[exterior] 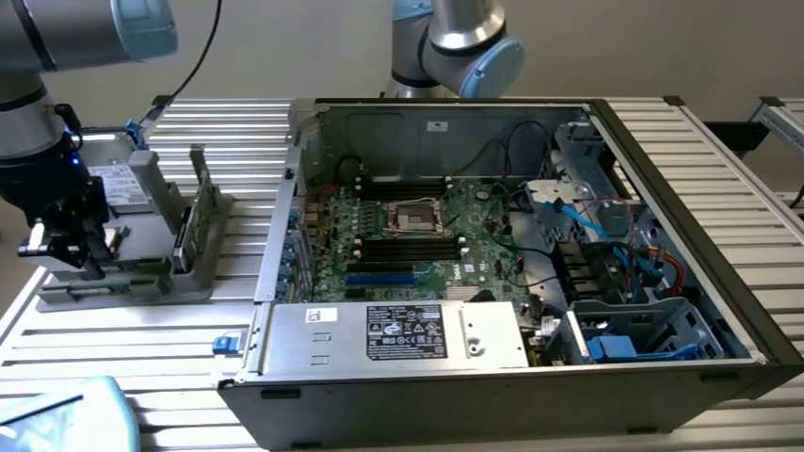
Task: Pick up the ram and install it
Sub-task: 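Pick up the ram and move it above insertion slot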
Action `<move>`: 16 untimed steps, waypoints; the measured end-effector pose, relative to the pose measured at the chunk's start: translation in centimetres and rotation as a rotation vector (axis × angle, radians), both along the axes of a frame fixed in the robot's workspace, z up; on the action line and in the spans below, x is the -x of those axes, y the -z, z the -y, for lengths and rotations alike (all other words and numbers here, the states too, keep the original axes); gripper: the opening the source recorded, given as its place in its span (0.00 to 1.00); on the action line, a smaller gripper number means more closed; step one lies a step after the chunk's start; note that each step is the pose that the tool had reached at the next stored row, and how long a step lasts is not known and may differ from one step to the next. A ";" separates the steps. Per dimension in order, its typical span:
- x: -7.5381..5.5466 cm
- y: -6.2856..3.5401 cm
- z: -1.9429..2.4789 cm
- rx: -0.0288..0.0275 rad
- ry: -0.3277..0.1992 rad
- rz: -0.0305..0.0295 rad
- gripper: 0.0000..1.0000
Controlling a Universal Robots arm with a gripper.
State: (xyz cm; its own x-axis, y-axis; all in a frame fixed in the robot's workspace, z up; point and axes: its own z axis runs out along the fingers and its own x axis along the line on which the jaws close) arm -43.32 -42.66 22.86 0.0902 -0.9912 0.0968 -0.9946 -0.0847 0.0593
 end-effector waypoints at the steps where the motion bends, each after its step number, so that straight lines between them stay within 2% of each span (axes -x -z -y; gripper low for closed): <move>1: 0.0 0.07 0.00 0.0005 -0.007 -0.0001 0.36; 9: 0.2 0.73 0.00 0.0032 -0.057 0.0000 0.36; 16: 0.3 1.66 0.00 0.0051 -0.070 0.0002 0.36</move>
State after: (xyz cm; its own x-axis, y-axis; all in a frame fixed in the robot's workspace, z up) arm -43.60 -42.66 21.21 0.1588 -0.9820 0.1019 -0.9864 -0.1533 0.0597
